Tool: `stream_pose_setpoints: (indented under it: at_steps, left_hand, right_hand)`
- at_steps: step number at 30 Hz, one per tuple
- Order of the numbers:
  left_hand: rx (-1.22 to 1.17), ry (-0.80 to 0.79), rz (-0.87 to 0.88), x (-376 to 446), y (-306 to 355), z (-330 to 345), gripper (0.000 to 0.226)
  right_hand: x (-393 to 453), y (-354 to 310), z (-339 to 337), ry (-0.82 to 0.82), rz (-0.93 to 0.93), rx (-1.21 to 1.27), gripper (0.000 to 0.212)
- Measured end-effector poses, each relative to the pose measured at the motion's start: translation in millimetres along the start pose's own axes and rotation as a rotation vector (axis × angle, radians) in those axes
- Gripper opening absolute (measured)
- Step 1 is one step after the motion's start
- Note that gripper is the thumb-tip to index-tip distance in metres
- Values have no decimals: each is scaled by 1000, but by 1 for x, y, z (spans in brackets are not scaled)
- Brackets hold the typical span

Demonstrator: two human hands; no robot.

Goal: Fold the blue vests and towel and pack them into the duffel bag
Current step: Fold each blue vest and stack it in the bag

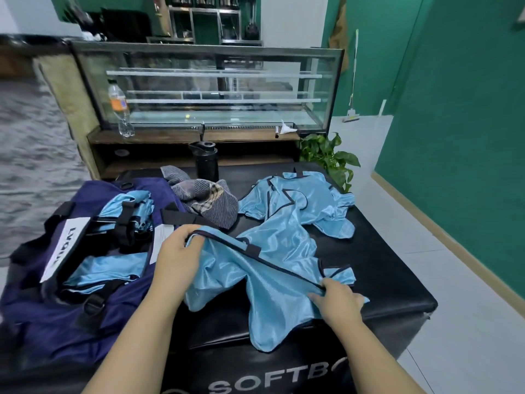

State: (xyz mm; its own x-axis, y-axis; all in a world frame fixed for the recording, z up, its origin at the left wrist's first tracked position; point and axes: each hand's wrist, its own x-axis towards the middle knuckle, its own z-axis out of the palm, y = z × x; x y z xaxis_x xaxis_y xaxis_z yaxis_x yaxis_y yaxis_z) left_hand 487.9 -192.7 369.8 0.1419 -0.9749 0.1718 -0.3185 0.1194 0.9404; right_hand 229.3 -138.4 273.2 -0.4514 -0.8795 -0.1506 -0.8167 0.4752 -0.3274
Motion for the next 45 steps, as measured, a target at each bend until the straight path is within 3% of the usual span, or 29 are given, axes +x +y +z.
stream_pose_setpoints:
  at_steps: [3,7,11,13,15,17,21,24,26,34,38,42,45]
  left_hand:
    - [-9,3,-43,2,-1,-5,17]
    - [-80,32,-76,9,9,-13,16]
    - [-267,41,-45,12,28,-20,14]
    - [-314,-47,10,11,37,-21,30]
    - [-190,-153,113,8,42,-20,45]
    - [-46,-260,213,1,47,-17,46]
    - [-8,-552,320,-19,59,-8,57]
    - [133,-665,379,-28,64,-7,81]
    - [188,-628,373,-29,66,-6,84]
    - [204,-268,429,-24,68,-10,23]
    - [20,-242,268,-22,62,-7,20]
    - [-244,-195,63,-17,57,-2,10]
    - [-343,-184,88,-15,58,-4,37]
  right_hand:
    - [3,-8,-15,-13,-37,127,19]
    - [-2,-29,-52,-55,-101,565,30]
    - [-16,-58,-98,-206,-51,991,24]
    - [-22,-72,-116,-275,-19,1175,21]
    - [-30,-86,-131,-319,-7,1305,15]
    - [-34,-97,-141,-351,-2,1404,11]
    - [-42,-111,-151,-378,-24,1442,4]
    - [-46,-116,-152,-380,-28,1560,28]
    - [-48,-118,-150,-406,-49,1633,39]
    - [-49,-128,-138,-463,-75,1740,43]
    - [-53,-135,-133,-531,-199,1793,55]
    - [-59,-140,-123,-457,-415,1363,50]
    - [-61,-141,-115,-388,-631,1080,39]
